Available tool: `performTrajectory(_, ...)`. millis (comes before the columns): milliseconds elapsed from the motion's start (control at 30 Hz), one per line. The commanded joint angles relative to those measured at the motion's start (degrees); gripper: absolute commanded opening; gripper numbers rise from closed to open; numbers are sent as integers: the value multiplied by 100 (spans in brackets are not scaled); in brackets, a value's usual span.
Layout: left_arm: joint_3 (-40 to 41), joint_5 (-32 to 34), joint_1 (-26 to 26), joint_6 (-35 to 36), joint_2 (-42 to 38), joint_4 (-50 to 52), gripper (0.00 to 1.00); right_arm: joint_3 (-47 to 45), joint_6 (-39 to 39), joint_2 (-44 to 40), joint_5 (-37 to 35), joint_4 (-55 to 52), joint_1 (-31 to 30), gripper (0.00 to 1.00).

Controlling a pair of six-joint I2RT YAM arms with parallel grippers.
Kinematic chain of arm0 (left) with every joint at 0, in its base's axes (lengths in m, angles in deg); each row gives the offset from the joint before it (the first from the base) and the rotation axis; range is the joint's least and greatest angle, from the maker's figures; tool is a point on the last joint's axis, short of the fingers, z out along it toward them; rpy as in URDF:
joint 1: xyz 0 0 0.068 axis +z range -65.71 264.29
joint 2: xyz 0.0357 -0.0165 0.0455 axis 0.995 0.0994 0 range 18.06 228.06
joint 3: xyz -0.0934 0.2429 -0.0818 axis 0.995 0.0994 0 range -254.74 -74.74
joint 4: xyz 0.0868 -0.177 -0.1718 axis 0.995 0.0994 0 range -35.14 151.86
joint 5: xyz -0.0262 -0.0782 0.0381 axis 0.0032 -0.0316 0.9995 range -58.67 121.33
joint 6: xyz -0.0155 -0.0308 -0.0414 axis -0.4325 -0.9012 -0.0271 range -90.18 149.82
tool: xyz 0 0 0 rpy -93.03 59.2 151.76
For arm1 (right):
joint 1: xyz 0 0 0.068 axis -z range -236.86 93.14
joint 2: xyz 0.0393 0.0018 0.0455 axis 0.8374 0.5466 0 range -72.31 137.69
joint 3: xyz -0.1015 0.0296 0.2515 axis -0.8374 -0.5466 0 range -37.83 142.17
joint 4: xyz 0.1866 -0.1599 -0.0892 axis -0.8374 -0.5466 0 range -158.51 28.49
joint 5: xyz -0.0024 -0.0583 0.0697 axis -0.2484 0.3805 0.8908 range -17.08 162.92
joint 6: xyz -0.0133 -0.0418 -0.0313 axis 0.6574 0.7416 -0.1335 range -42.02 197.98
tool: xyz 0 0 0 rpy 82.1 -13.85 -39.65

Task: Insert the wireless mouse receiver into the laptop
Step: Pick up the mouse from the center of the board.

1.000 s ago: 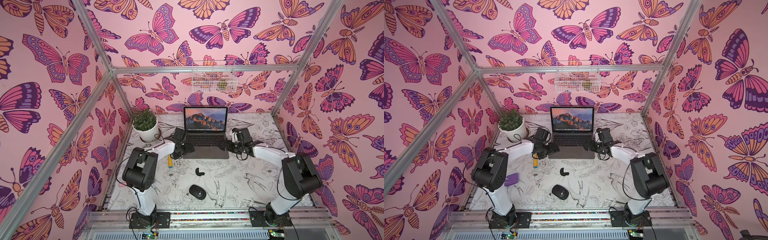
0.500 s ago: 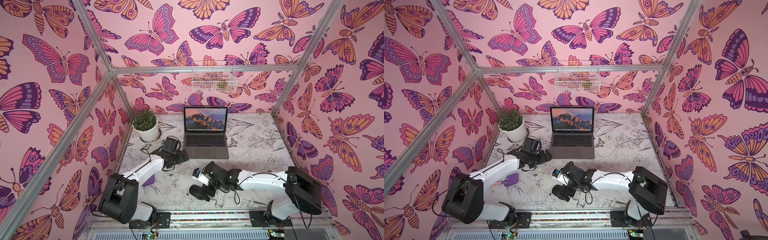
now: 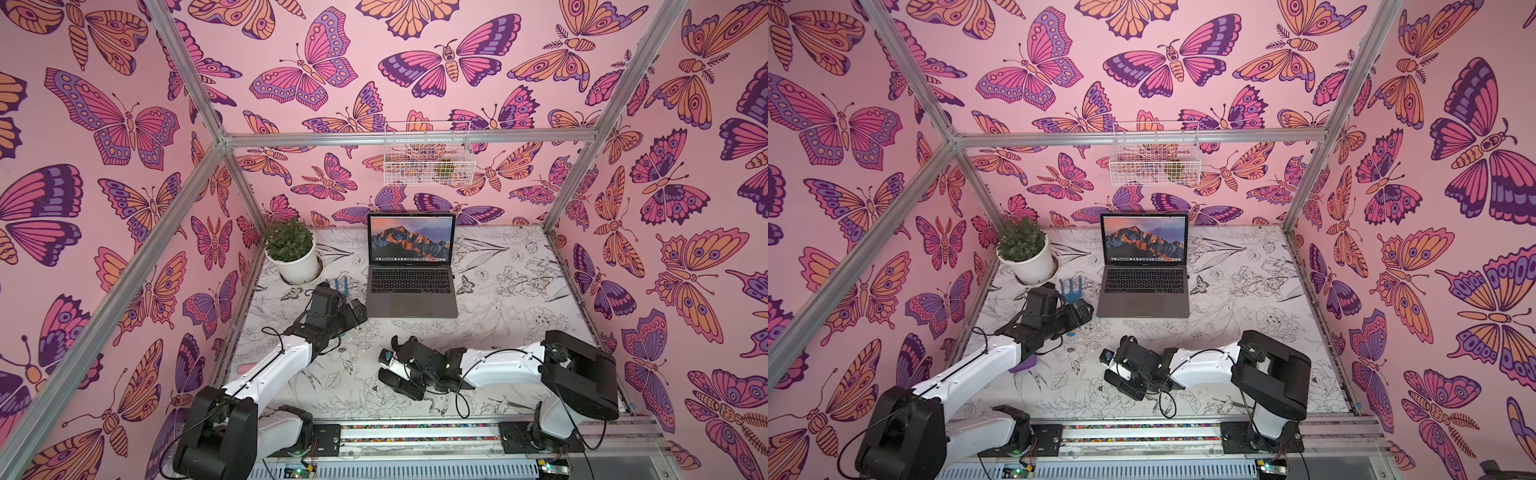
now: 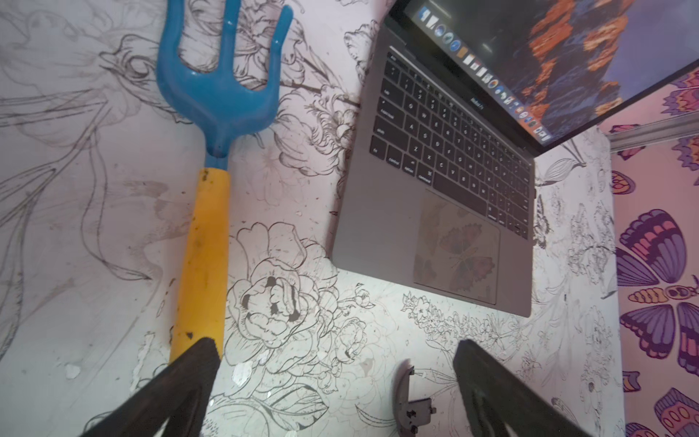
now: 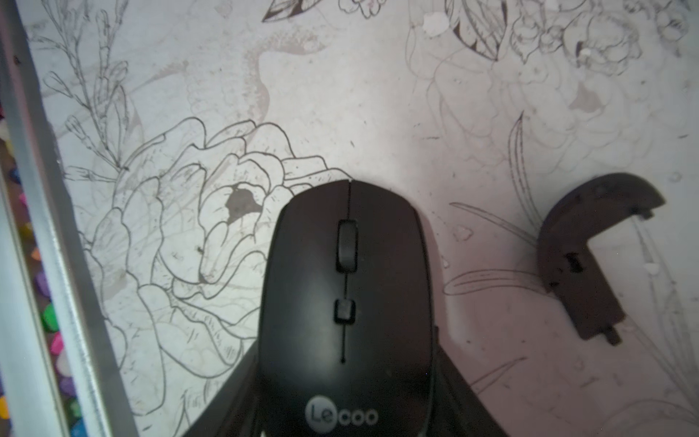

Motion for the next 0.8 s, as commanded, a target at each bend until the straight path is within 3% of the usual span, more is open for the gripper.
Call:
performTrajectory(0,-2,-306,24,231,14,-486,100,-240,165,-306,-486,-347,9,37)
performTrajectory(100,59,-587,34,325,-1,-1110,100,-220,150,-1025,43,-637,547,16)
performTrajectory(200,237,-981,25,551,-63,-2220,100,-105,-139,-1722,1357,-943,1713,0)
performTrajectory(367,618,-1631,-242,1952,-146,-3995,100,516,-786,-2020,3319,-1832,3823,0)
performTrajectory(467,907,-1708,-863,3772,-105,-5074,100,1011,-791,-1762,4406,-2382,4676,0)
performTrajectory(567,873,-1918,-1319,5496,230,-5402,100,1574,-381,-1435,4762,-3161,4914,0)
performTrajectory(667,597,-2373,-1541,6594,740,-5334,100,2162,386,-1047,4690,-4225,4896,0)
performTrajectory(767,244,-2396,-1742,7389,1092,-5047,100,2730,1087,-606,4759,-5229,4859,0)
